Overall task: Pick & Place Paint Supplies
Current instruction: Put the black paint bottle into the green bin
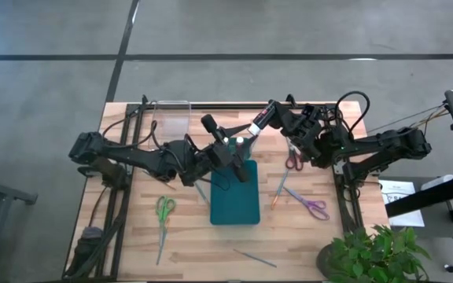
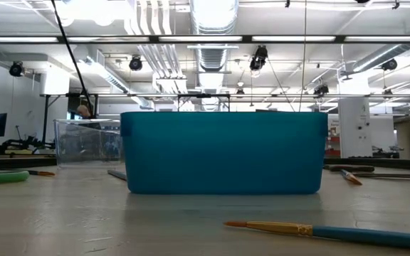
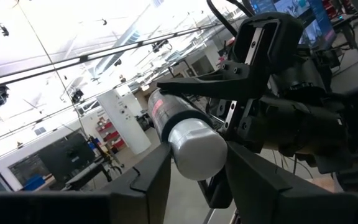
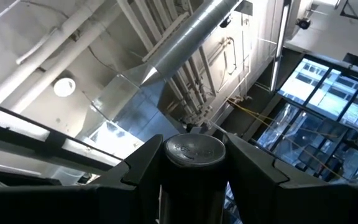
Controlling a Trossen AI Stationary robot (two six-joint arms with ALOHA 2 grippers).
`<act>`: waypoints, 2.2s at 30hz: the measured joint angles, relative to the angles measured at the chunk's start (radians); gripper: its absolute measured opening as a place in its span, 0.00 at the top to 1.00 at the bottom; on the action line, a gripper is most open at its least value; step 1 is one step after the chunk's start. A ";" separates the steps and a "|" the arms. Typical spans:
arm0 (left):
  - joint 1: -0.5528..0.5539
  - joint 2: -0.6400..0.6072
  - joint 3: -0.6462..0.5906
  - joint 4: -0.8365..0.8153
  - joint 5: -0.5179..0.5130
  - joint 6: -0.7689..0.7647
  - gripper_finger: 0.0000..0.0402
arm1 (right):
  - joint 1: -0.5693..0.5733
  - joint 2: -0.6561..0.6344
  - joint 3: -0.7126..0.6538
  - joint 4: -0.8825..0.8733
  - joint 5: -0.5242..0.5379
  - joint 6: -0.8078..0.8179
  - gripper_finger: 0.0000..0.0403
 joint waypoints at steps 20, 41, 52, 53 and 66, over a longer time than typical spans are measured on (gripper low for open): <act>0.001 -0.001 0.000 0.000 0.008 0.003 0.63 | 0.000 0.000 0.000 -0.011 -0.006 0.023 0.63; 0.000 -0.004 0.001 -0.002 -0.033 0.006 0.73 | 0.002 0.000 0.000 -0.007 -0.048 -0.028 0.61; 0.002 -0.005 0.001 0.002 -0.059 0.005 0.73 | 0.003 0.002 0.000 -0.008 -0.066 0.015 0.24; 0.002 -0.005 0.001 0.002 -0.066 0.009 0.73 | 0.003 0.002 0.000 -0.008 -0.066 0.014 0.22; 0.002 -0.114 0.001 -0.047 -0.204 0.079 0.73 | 0.002 -0.007 0.000 -0.045 -0.184 0.101 0.15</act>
